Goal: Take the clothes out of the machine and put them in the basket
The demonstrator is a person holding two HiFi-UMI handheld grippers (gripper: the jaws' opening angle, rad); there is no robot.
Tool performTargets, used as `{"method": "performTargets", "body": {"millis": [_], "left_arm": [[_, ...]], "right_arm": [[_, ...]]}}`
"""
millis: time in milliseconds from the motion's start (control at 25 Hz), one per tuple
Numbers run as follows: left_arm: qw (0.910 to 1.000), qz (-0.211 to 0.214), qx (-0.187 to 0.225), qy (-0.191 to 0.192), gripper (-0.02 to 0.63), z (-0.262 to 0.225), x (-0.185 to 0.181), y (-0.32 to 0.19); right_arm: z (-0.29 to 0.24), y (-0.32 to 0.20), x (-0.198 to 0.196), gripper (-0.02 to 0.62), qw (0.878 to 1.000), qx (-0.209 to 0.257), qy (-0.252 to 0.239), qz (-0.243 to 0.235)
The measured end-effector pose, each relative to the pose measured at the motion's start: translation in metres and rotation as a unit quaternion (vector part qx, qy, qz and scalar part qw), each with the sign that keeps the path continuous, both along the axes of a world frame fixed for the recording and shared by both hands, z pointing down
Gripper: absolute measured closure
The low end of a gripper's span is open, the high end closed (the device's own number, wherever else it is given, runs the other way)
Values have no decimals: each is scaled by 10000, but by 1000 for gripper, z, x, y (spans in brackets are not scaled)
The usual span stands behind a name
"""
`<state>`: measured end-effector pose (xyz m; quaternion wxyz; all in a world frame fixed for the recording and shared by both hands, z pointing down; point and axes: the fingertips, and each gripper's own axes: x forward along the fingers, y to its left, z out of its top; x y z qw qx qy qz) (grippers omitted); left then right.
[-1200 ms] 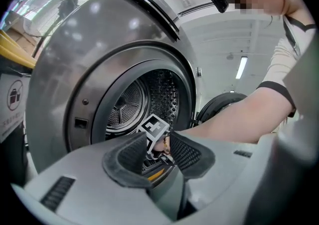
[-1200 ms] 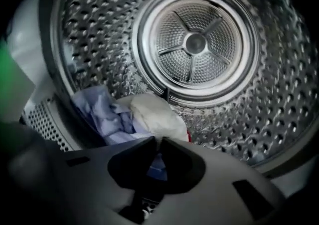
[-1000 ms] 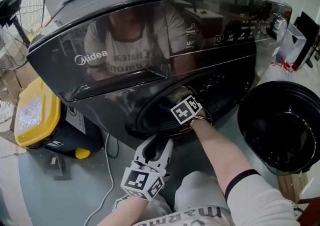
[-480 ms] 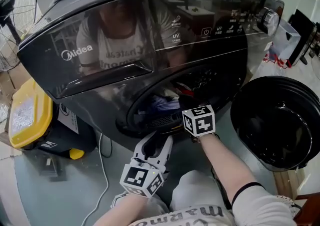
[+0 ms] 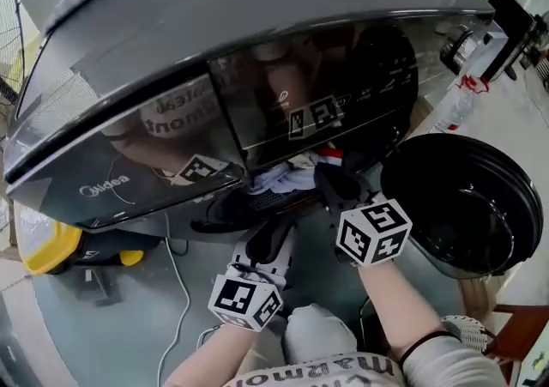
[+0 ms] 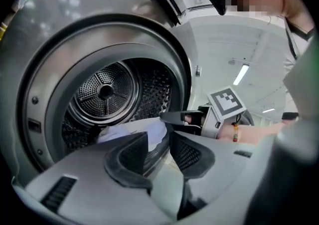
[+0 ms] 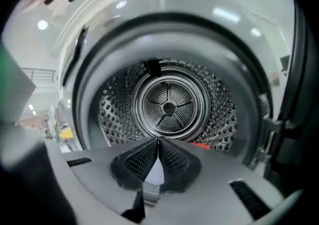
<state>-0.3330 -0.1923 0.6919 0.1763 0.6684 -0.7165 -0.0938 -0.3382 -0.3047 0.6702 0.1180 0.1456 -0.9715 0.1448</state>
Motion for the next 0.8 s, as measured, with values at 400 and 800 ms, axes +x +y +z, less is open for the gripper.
{"method": "performTargets", "body": {"millis": [400,800], "left_arm": [[9980,-38,-287,560,472,-122,34,19],[9983,-332,-279,386,472,-239,68,64]], "right_arm": [[-87,27,49,563,9980,-504,351,-150],[-203,65,91,563,9946,-974,-15,-358]]}}
